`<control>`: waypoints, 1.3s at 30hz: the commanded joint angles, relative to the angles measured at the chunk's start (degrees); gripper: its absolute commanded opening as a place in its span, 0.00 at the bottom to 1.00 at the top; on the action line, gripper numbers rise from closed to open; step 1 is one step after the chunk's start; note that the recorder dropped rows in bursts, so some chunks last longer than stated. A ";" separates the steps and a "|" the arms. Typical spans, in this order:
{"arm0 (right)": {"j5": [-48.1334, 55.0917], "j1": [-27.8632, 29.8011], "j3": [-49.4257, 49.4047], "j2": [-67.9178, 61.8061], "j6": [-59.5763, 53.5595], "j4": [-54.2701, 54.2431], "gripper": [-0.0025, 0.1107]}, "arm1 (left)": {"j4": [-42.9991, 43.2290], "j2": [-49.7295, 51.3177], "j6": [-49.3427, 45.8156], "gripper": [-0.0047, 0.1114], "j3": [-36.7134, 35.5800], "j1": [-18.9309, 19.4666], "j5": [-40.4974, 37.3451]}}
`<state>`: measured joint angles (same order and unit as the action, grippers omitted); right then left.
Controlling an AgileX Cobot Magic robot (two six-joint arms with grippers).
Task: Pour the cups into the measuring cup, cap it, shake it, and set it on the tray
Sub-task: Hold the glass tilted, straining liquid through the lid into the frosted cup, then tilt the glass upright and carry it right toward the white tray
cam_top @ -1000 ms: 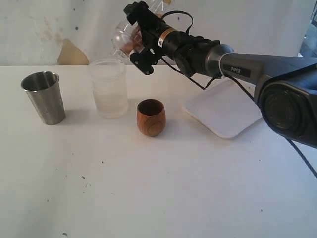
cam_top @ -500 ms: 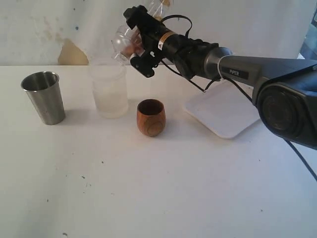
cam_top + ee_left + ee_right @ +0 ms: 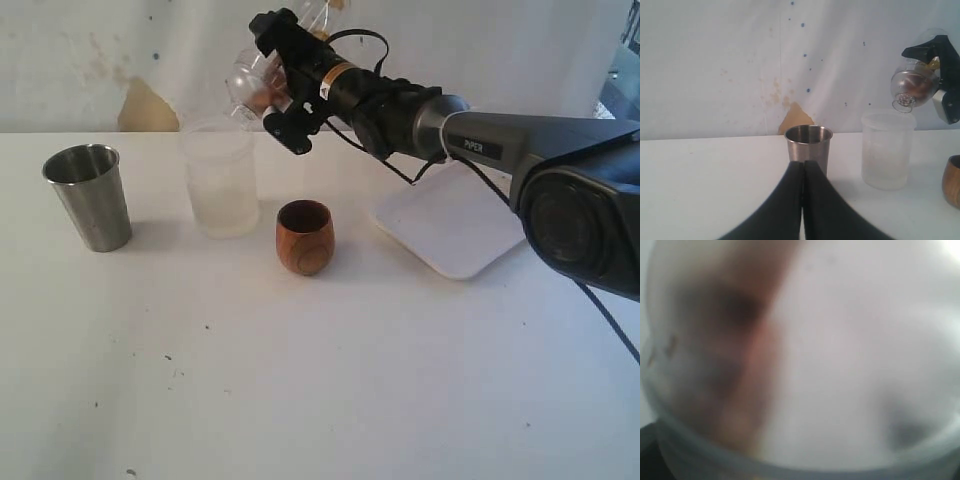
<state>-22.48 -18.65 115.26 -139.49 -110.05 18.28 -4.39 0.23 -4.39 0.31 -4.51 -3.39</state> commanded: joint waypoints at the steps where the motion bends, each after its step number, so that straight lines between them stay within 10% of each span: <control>1: -2.43 0.42 0.73 0.62 -0.24 -0.44 0.02 | -0.50 -0.23 0.06 0.04 -0.31 -0.25 0.28; 17: -2.30 0.42 0.73 0.62 1.34 -0.44 0.02 | -0.50 -0.23 0.06 0.04 -0.31 -0.25 0.28; 39: -1.19 0.42 0.73 0.62 42.00 -0.81 0.02 | -0.50 -0.23 0.06 0.04 -0.31 -0.25 0.28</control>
<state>-22.12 -18.65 115.26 -139.49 -75.44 18.17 -4.39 0.23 -4.39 0.31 -4.51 -3.39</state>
